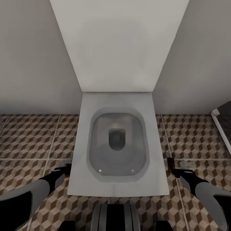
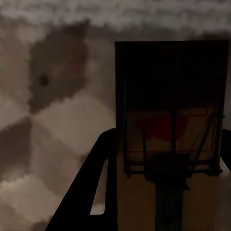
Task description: Take the four mousetraps from the cabinet in the bathroom and place them on the bathroom floor. Make sure all four end up on the same floor surface, and ensure that at least two of them are either under or directly next to the same bathroom sink.
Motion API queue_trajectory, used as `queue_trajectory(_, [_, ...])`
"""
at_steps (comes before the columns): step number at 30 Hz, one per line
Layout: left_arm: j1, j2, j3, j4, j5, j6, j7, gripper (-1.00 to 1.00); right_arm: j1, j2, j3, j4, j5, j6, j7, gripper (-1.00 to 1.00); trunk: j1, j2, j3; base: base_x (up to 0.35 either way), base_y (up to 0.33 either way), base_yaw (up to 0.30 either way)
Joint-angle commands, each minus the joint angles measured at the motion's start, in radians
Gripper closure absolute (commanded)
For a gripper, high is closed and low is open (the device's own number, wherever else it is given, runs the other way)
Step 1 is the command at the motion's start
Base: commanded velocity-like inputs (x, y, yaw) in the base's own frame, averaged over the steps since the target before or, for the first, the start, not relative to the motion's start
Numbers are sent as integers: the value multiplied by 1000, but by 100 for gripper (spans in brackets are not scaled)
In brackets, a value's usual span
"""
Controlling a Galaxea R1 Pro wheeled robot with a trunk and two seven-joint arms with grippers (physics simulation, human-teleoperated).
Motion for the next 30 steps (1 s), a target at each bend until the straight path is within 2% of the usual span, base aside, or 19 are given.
queue_trajectory(1, [0,0,-15,-2,5,31,16,100,0,0,-1,-1,1,5,-2,-100,0,0,-1,0,0,0])
queue_trajectory(15, [0,5,-15,-1,8,31,16,100,0,0,-1,-1,1,5,-2,-100,0,0,-1,0,0,0])
queue_trajectory(19, [0,5,-14,-1,8,31,16,100,0,0,-1,-1,1,5,-2,-100,2,-1,-16,0,0,0])
queue_trajectory(30, [0,8,-14,1,8,30,16,100,0,0,-1,-1,1,5,-2,-100,2,-1,-16,0,0,0])
